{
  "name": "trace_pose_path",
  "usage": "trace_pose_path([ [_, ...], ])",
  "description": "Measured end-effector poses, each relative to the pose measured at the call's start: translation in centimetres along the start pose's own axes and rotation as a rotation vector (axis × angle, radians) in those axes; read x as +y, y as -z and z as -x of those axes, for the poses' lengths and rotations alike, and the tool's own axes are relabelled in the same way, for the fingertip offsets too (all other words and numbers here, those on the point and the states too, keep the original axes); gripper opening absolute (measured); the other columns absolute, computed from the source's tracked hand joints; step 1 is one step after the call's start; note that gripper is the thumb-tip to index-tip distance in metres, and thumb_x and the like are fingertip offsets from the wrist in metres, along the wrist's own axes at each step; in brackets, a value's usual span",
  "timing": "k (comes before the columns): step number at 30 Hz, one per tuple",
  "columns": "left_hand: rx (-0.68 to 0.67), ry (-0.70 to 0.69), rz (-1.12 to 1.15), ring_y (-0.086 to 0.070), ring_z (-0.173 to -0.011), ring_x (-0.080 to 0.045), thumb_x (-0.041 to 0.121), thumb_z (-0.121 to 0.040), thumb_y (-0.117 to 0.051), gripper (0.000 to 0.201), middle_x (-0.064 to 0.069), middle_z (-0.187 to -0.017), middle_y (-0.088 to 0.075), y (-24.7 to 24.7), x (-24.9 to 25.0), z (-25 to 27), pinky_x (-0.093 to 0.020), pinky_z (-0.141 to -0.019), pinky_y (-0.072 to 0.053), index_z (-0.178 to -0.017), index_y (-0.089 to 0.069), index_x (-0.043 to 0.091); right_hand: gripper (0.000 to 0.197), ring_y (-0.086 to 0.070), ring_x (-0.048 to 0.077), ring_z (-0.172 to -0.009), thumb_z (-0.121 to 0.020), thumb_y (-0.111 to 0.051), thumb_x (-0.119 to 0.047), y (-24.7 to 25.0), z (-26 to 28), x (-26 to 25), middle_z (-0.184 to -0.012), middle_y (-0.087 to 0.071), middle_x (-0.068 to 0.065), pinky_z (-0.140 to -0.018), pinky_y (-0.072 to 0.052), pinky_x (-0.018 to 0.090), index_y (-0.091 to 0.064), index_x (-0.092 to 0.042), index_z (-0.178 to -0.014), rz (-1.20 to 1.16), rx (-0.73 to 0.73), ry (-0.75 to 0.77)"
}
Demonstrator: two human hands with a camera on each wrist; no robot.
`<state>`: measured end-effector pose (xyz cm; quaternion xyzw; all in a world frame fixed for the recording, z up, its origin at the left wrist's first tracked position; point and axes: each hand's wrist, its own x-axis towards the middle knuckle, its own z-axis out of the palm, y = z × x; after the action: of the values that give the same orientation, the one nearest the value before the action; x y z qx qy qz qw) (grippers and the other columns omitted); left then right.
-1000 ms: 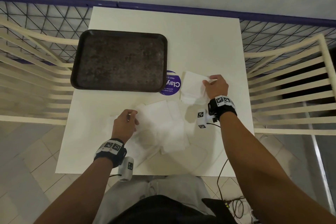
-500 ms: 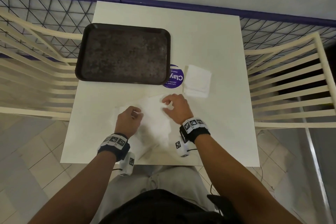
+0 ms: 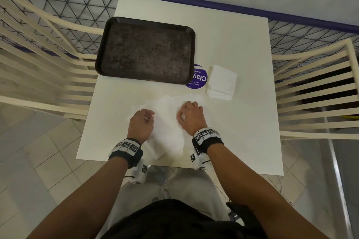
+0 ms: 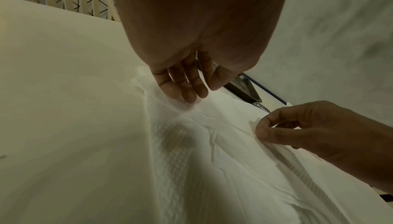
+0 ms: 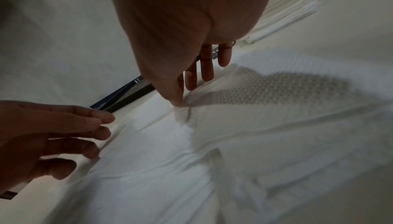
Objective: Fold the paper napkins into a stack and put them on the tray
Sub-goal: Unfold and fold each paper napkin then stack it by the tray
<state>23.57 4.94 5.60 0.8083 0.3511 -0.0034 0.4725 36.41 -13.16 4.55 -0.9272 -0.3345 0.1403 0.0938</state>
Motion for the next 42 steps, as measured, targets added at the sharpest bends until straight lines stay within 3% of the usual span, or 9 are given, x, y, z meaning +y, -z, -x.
trace_pose_path([
  [6,-0.075,0.121,-0.016,-0.065,-0.095,-0.018,0.025,-0.101,-0.062,0.013,0.004,-0.102,-0.068,0.0,-0.6,0.1,-0.029,-0.087,-0.049,-0.109,-0.066,0.017,0.027,-0.048,0.025,-0.114,-0.093,-0.060,-0.023,0.8,-0.5,0.0,-0.132,-0.050,0.002,-0.095,-0.045,0.043,-0.064,-0.018,-0.119,-0.174,0.051,-0.020],
  [12,-0.115,0.069,-0.113,-0.062,-0.096,-0.015,0.022,-0.102,-0.059,0.019,0.002,-0.108,-0.071,-0.2,-1.2,0.1,-0.024,-0.091,-0.045,-0.114,-0.073,0.017,0.060,-0.047,0.032,-0.127,-0.100,-0.054,-0.019,1.7,-3.4,0.1,-0.156,-0.037,0.004,-0.103,-0.046,0.048,-0.032,-0.021,-0.156,-0.092,-0.096,-0.078],
  [19,-0.149,0.092,-0.122,-0.062,-0.102,-0.015,0.018,-0.101,-0.058,0.021,0.002,-0.114,-0.069,0.2,-1.4,-0.2,-0.023,-0.094,-0.044,-0.115,-0.073,0.021,0.019,-0.053,0.023,-0.114,-0.097,-0.063,-0.029,2.5,-4.8,0.2,-0.123,-0.058,0.000,-0.099,-0.043,0.042,-0.069,-0.023,-0.114,-0.026,0.072,-0.046],
  [25,-0.111,0.149,-0.034,-0.065,-0.099,-0.018,0.019,-0.101,-0.058,0.013,0.004,-0.105,-0.068,0.3,-0.7,0.3,-0.028,-0.089,-0.050,-0.110,-0.067,0.021,0.013,-0.055,0.019,-0.100,-0.100,-0.059,-0.028,3.1,-4.6,0.3,-0.107,-0.071,-0.006,-0.090,-0.038,0.040,-0.070,-0.026,-0.107,0.011,0.181,-0.033],
  [29,-0.037,0.185,-0.040,-0.068,-0.093,-0.019,0.042,-0.100,-0.058,0.021,0.006,-0.095,-0.073,0.5,0.3,0.8,-0.035,-0.087,-0.052,-0.100,-0.067,0.023,0.015,-0.052,0.021,-0.110,-0.093,-0.064,-0.033,3.9,-3.5,0.6,-0.113,-0.065,-0.003,-0.092,-0.043,0.041,-0.069,-0.024,-0.104,-0.010,0.257,-0.096],
  [33,-0.188,0.194,0.039,-0.072,-0.074,-0.022,0.064,-0.099,-0.050,0.052,0.003,-0.082,-0.076,0.5,2.3,1.1,-0.033,-0.074,-0.053,-0.088,-0.073,0.019,0.008,-0.060,0.012,-0.090,-0.091,-0.068,-0.025,5.7,-2.7,1.0,-0.095,-0.068,-0.008,-0.083,-0.048,0.030,-0.067,-0.019,-0.096,-0.464,0.200,-0.177],
  [35,-0.274,0.200,0.079,-0.073,-0.079,-0.021,0.072,-0.097,-0.046,0.061,0.004,-0.090,-0.077,-0.1,3.6,0.9,-0.031,-0.070,-0.051,-0.094,-0.075,0.019,0.007,-0.063,0.008,-0.079,-0.092,-0.069,-0.022,6.4,-2.4,1.0,-0.091,-0.070,-0.007,-0.076,-0.049,0.022,-0.069,-0.016,-0.096,-0.733,0.132,-0.256],
  [39,-0.332,0.298,0.276,-0.073,-0.095,-0.026,0.086,-0.083,-0.048,0.081,-0.004,-0.101,-0.078,-1.4,5.2,0.0,-0.037,-0.076,-0.058,-0.106,-0.076,0.013,0.007,-0.062,0.017,-0.060,-0.092,-0.071,-0.019,6.1,-0.9,0.9,-0.080,-0.073,0.007,-0.068,-0.053,0.031,-0.070,-0.015,-0.097,-1.052,0.066,-0.383],
  [42,-0.240,0.282,0.489,-0.072,-0.102,-0.038,0.074,-0.073,-0.067,0.075,-0.011,-0.107,-0.077,-1.6,5.0,-0.7,-0.048,-0.083,-0.064,-0.107,-0.075,0.007,0.014,-0.058,0.018,-0.055,-0.092,-0.070,-0.015,5.5,0.5,0.9,-0.065,-0.067,0.007,-0.062,-0.048,0.025,-0.070,-0.009,-0.104,-1.129,0.041,-0.395],
])
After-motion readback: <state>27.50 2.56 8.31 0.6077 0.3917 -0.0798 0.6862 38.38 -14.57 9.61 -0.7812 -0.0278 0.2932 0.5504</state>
